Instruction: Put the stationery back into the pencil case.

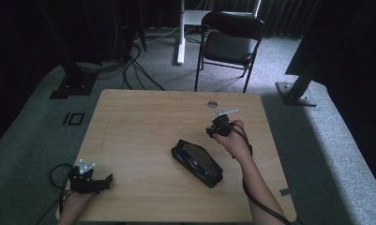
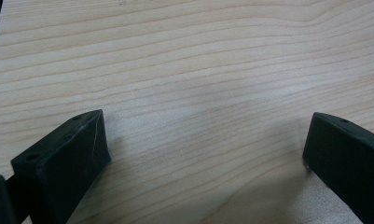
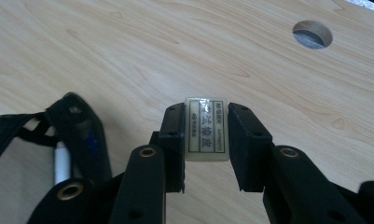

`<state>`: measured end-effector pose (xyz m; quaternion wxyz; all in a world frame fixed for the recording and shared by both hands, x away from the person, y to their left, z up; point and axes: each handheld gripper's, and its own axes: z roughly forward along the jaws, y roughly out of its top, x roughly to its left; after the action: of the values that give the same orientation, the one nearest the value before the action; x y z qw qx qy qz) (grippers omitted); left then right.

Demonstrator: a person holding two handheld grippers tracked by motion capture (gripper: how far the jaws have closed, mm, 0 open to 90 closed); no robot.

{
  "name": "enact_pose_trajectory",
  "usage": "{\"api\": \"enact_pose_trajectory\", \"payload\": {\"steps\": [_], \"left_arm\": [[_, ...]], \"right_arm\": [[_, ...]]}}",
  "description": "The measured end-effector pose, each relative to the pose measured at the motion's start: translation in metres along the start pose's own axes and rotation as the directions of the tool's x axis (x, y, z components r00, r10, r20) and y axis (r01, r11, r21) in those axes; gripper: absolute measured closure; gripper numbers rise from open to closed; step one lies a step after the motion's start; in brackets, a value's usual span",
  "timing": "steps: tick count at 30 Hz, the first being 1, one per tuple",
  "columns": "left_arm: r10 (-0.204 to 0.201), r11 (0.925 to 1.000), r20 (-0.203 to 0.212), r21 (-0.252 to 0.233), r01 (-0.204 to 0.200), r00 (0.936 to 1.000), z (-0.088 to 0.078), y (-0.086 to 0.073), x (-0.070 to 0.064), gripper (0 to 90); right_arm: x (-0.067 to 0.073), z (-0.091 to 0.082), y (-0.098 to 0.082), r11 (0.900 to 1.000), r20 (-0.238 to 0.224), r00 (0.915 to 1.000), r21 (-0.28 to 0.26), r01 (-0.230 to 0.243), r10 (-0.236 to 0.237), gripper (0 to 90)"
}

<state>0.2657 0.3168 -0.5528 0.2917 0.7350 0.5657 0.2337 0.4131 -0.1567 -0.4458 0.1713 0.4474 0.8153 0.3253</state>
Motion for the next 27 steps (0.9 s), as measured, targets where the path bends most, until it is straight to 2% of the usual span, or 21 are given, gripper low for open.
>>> {"api": "enact_pose_trajectory", "payload": {"steps": [18, 27], "left_arm": [[0.000, 1.0000, 0.000, 0.000, 0.000, 1.0000, 0.000, 0.000, 0.000, 0.3], [0.001, 1.0000, -0.001, 0.000, -0.001, 1.0000, 0.000, 0.000, 0.000, 0.4]], "right_arm": [[0.021, -0.019, 0.001, 0.998, -0.047, 0.9977, -0.030, 0.047, -0.049, 68.3], [0.037, -0.028, 0.000, 0.995, -0.079, 0.9925, -0.048, 0.090, -0.093, 68.3]]}}
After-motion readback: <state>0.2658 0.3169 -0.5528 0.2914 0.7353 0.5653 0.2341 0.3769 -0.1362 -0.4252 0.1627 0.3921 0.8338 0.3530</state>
